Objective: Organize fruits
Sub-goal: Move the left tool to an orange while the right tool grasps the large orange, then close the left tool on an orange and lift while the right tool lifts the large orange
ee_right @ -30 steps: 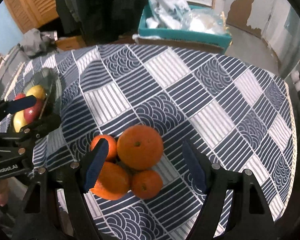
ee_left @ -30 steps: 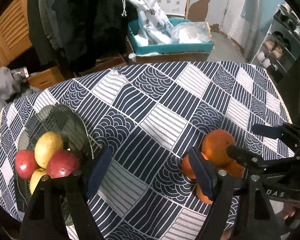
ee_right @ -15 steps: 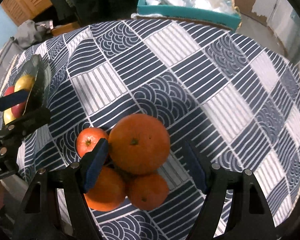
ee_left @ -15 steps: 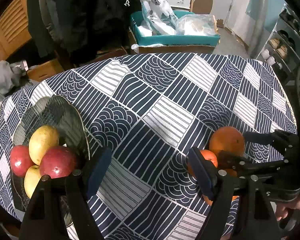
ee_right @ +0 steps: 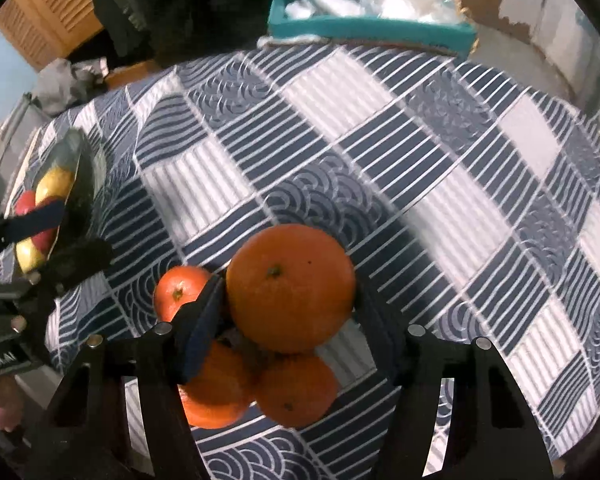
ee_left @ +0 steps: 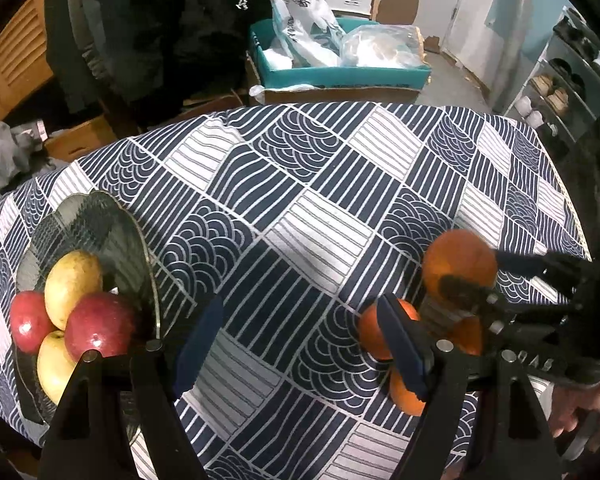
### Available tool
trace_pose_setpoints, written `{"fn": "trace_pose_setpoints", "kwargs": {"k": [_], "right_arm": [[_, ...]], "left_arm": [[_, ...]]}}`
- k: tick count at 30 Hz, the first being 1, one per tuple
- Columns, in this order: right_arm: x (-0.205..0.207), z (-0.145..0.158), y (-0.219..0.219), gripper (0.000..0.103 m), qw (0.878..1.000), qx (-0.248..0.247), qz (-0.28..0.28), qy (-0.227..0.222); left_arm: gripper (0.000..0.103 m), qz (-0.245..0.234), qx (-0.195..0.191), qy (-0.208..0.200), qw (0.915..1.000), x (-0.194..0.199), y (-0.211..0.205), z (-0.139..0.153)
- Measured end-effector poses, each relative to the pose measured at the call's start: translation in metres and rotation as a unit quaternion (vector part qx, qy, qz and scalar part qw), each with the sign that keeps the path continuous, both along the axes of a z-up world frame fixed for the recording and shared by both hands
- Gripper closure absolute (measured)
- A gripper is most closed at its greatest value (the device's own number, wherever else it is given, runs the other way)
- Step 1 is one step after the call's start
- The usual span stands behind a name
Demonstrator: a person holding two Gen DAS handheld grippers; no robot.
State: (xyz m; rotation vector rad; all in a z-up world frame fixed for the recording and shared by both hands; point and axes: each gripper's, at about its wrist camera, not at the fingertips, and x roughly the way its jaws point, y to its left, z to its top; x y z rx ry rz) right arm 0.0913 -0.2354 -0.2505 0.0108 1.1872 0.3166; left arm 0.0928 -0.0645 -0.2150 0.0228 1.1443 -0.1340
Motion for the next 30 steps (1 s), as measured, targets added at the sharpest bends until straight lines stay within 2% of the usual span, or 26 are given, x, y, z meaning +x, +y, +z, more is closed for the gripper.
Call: {"fn": "trace_pose_setpoints", "kwargs": {"k": [5,11,21,25,30], "right_arm": [[0.002,0.007,-0.020,0.037,0.999,-0.020,-0.024,-0.018],[0.003,-0.001,-0.040,0.037,0.998,-0.041,-0.047,-0.013],[-0.003,-0.016,-0.046,0.037,0.997,-0.052,-0.053,0.001],[-0.002,-0.018,-0.047,0.035,0.997,-0.049,-0.053,0.002],[-0.001,-0.021,-0.050,0.033,0.997,-0.044,-0.057,0.013]], "left_arm": [[0.022,-0.008,-0.013,0.009,0.9998,0.003,-0.010,-0.003],[0.022,-0.019,-0.032,0.035,0.9987,0.009,-0.025,-0.011],[0.023,-0.047,-0.011,0.081,0.9956,0.013,-0.049,-0.036],[0.030,-0.051,-0.009,0.096,0.9940,0.013,-0.051,-0.043],[0.043,-0.048,-0.047,0.112,0.9914,0.013,-0.047,-0.047]]}}
